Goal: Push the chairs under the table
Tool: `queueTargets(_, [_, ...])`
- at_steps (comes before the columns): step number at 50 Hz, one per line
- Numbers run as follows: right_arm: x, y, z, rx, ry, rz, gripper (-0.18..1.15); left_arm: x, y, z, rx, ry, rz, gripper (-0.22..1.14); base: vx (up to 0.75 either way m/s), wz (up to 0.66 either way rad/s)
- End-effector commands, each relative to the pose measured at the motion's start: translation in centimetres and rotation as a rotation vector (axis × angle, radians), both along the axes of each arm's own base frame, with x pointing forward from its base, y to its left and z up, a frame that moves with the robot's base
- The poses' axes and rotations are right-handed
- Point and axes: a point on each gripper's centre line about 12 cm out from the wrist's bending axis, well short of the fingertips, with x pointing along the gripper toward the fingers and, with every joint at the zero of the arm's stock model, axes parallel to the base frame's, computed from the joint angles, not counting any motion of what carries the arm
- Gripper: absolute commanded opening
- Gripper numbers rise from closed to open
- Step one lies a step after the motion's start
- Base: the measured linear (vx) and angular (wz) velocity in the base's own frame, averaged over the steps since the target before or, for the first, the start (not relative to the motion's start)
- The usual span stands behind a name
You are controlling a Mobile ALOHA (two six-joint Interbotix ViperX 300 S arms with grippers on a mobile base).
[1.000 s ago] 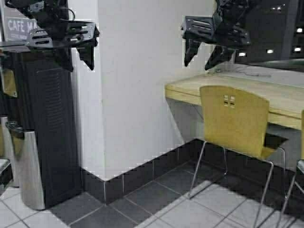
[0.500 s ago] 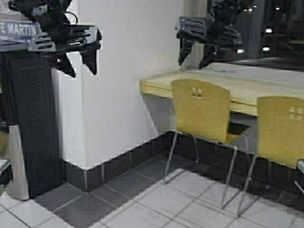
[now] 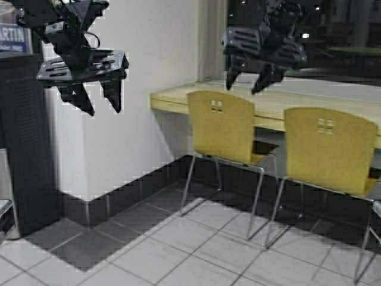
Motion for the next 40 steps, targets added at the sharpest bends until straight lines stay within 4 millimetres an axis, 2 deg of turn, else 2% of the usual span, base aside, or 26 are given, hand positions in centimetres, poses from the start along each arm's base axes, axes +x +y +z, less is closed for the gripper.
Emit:
queueTargets(1, [0.39, 0.16, 1.04, 0.011, -0.027, 0.000, 0.89, 0.51, -0.26, 0.91, -0.010, -0.026, -0.002, 0.88, -0.29, -0.19])
queueTargets(20, [0.46, 0.21, 1.08, 0.010, -0.024, 0.002, 0.89, 0.58, -0.31, 0.95, -0.013, -0.022, -0.001, 0.88, -0.26, -0.24])
queueTargets(40, [0.36, 0.17, 0.55, 0.006, -0.011, 0.001, 0.89, 0.50, -0.29, 0.47, -0.014, -0.006, 0.007, 0.88, -0.10, -0.35])
